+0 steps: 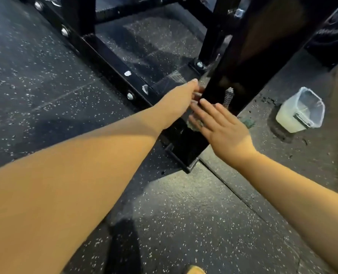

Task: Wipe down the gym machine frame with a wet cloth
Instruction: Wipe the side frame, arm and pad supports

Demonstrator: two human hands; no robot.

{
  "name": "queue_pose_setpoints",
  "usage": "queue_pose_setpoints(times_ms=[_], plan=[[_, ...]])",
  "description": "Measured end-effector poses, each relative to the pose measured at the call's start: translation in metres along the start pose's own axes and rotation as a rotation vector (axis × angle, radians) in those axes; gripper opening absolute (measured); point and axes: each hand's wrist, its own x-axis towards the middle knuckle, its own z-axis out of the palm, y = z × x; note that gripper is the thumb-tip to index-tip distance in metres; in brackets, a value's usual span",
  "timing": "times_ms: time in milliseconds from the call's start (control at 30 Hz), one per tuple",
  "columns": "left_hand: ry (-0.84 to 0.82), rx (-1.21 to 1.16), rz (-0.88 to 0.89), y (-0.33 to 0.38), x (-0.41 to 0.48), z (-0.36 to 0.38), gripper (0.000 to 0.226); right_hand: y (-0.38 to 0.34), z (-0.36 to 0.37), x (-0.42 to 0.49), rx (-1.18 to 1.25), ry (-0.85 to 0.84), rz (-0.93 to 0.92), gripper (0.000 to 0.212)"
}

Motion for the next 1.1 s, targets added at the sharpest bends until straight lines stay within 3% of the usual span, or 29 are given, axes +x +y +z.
queue_pose_setpoints(times_ms=[67,133,333,433,533,600,667,733,800,867,900,967,1100], plan=[[-0.007,-0.002,0.035,-0.006,0.006,-0.007,0.036,0.006,0.006,-0.010,-0.031,0.065,0.017,0.055],[-0.026,-0.005,0.009,-0.017,0.009,-0.014,0.037,-0.008,0.020,-0.011,-0.093,0.023,0.002,0.056],[0.020,-0.092,-0.073,-0.038,0.022,-0.004,0.044,-0.092,0.090,-0.020,-0.068,-0.515,-0.340,0.056],[0.058,-0.126,-0.071,-0.037,0.023,0.002,0.042,-0.106,0.112,-0.024,-0.017,-0.578,-0.389,0.056],[0.082,-0.156,-0.056,-0.037,0.018,0.007,0.033,-0.092,0.102,-0.026,0.001,-0.446,-0.365,0.052],[0.100,-0.167,-0.054,-0.037,0.017,0.011,0.029,-0.075,0.094,-0.027,0.114,-0.097,-0.157,0.051],[0.138,-0.164,-0.078,-0.039,0.016,0.011,0.027,-0.057,0.086,-0.023,0.137,0.091,0.011,0.052],[0.125,-0.133,-0.104,-0.036,0.014,0.017,0.025,-0.053,0.086,-0.023,0.068,0.117,0.004,0.051],[0.119,-0.030,-0.116,-0.021,0.010,0.018,0.024,-0.058,0.085,-0.021,0.006,0.040,-0.093,0.047],[0.158,0.030,-0.057,-0.006,0.004,0.011,0.024,-0.054,0.078,-0.022,-0.008,-0.050,-0.154,0.053],[0.208,0.042,-0.035,0.005,0.004,0.011,0.022,-0.045,0.070,-0.026,0.008,0.001,-0.136,0.055],[0.272,0.037,0.091,0.035,-0.001,0.018,0.019,-0.017,0.046,-0.027,0.048,0.195,-0.011,0.048],[0.211,0.065,0.430,0.076,-0.027,0.029,0.024,0.035,-0.006,0.000,0.104,0.682,0.337,0.048]])
